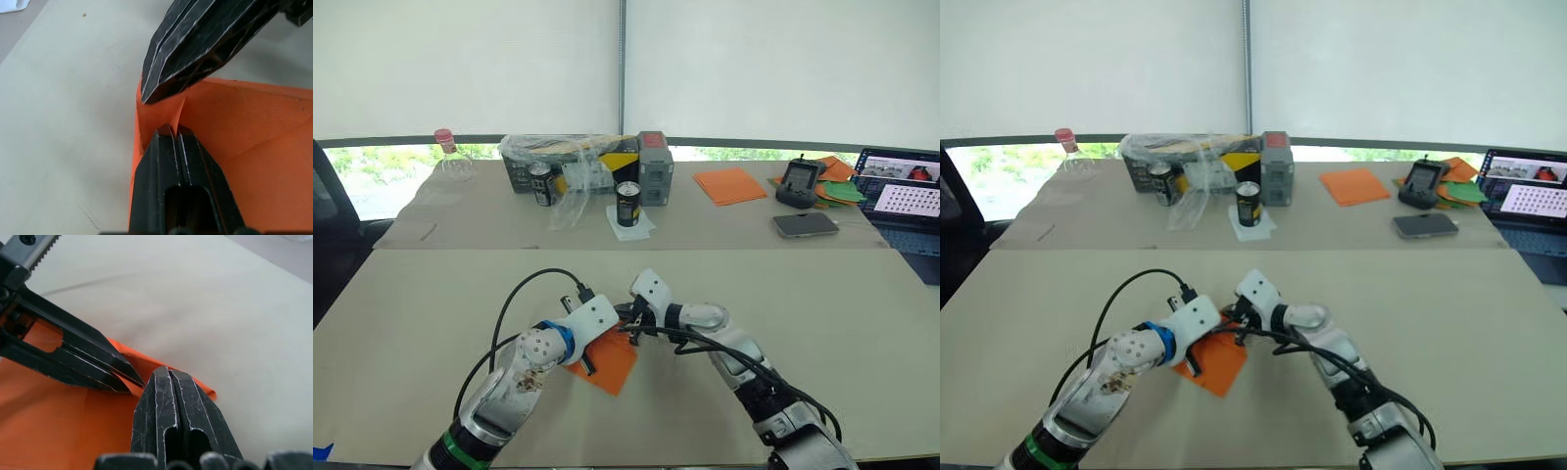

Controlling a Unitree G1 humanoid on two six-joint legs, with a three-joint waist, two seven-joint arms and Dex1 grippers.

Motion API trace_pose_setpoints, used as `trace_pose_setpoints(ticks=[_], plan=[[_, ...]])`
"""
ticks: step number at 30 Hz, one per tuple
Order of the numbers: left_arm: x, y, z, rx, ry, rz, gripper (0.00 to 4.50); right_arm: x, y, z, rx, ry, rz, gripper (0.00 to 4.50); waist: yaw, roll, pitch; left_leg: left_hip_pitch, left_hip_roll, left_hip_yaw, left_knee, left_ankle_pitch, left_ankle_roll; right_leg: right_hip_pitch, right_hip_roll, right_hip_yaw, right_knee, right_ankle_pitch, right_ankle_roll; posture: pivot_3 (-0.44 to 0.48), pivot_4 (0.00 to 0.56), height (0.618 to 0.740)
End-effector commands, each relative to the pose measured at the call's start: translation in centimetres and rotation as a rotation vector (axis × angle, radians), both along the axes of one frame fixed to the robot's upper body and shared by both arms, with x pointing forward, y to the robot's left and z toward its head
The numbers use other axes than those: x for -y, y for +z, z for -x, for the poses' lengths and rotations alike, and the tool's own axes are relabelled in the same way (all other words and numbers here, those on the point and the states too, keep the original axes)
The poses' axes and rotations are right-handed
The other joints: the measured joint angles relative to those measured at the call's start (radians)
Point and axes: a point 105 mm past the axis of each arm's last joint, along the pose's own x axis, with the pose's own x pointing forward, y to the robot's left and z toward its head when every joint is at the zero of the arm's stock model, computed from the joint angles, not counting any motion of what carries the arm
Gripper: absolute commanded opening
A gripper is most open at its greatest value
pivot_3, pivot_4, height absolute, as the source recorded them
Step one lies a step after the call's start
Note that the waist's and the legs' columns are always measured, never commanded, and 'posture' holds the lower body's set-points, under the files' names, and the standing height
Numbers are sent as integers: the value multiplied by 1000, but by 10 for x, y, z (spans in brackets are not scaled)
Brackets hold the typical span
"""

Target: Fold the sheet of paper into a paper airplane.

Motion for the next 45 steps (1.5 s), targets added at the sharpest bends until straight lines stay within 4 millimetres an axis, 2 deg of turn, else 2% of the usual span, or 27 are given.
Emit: trace_pose_setpoints(ticks=[1, 8, 12, 16, 17, 19, 22, 26, 28, 32, 35, 38, 41, 45], plan=[[2, -3, 4, -11, 5, -3, 14, -7, 8, 1, 40, 52, -6, 0, 0, 0, 0, 0, 0, 0, 0, 0, 0, 0, 0, 0, 0, 0, 0, 0, 150, 740], [-2, 0, 2, 1, 26, 5, 14, -1, -10, -2, 19, 33, 93, 0, -1, 0, 0, 0, 0, 0, 0, 0, 0, 0, 0, 0, 1, 0, 0, 0, 150, 740], [-11, 4, -1, 24, 56, -26, 14, 0, -17, -4, -12, 23, 132, 0, -3, 0, 0, 1, 0, 0, 0, 0, 0, 0, 0, 0, 1, 0, 0, 0, 150, 740], [-15, 11, 2, -2, 64, 31, 1125, 0, -23, -2, -35, 31, 154, 0, -3, 0, 0, 1, 0, 0, 0, 0, 0, 0, 0, 0, 1, 0, 0, 0, 150, 740], [-18, 13, 1, 3, 72, 27, 1539, 1, -24, -2, -36, 32, 156, 0, -3, 0, 0, 1, 0, 0, 0, 0, 0, 0, 0, 0, 1, 0, 0, 0, 150, 740], [-32, 20, 3, 17, 106, 11, 2157, -1, -27, -1, -46, 42, 162, 0, -4, 0, 0, 1, 0, 0, 0, 0, 0, 0, 0, 0, 1, 0, 0, 0, 150, 740], [-72, 36, 8, 60, 220, -30, 3160, -3, -29, 0, -54, 56, 163, 0, -11, 0, 0, 1, 1, 0, 0, 0, 0, -1, 1, 1, 2, 0, 0, 0, 150, 740], [-103, 53, 10, 133, 331, -12, 4477, -7, -29, -1, -54, 68, 156, 0, -11, 0, 0, 2, 1, 0, 0, 0, 0, -1, 0, 1, 3, 0, 0, 0, 150, 740], [-105, 61, 9, 176, 338, 46, 4477, -9, -30, -1, -53, 72, 152, 0, -11, 0, 0, 3, 1, 0, 0, 0, 0, 1, 0, 0, 2, 0, 0, 0, 150, 740], [-83, 80, 2, 211, 301, 313, 4477, -12, -29, -2, -49, 70, 145, 0, -7, 0, 0, 4, 1, -1, 0, 0, -1, 2, 0, 0, 2, 0, 0, 0, 150, 740], [-56, 71, -4, 146, 215, 380, 4477, -12, -28, -4, -38, 53, 136, 0, -5, -1, -1, 4, 1, -1, 0, 0, -1, 3, 0, 0, 2, 0, 0, 0, 150, 740], [-50, 55, -12, 100, 229, 373, 3732, -9, -28, -6, -34, 32, 132, 0, -12, 0, -1, 4, 0, 0, 0, 0, -1, 2, 0, 1, 2, 0, 0, 0, 150, 740], [-44, 43, -15, 54, 228, 381, 2585, -5, -28, -6, -32, 8, 131, 0, -12, 0, -1, 4, 1, -1, 0, 0, -1, 2, 0, 1, 3, 0, 0, 0, 150, 740], [-40, 23, -15, -29, 240, 388, 1306, -2, -27, -7, -26, -16, 126, 0, -10, 0, -1, 4, 0, -1, 0, 0, -1, 2, 0, 1, 2, 0, 0, 0, 150, 740]])
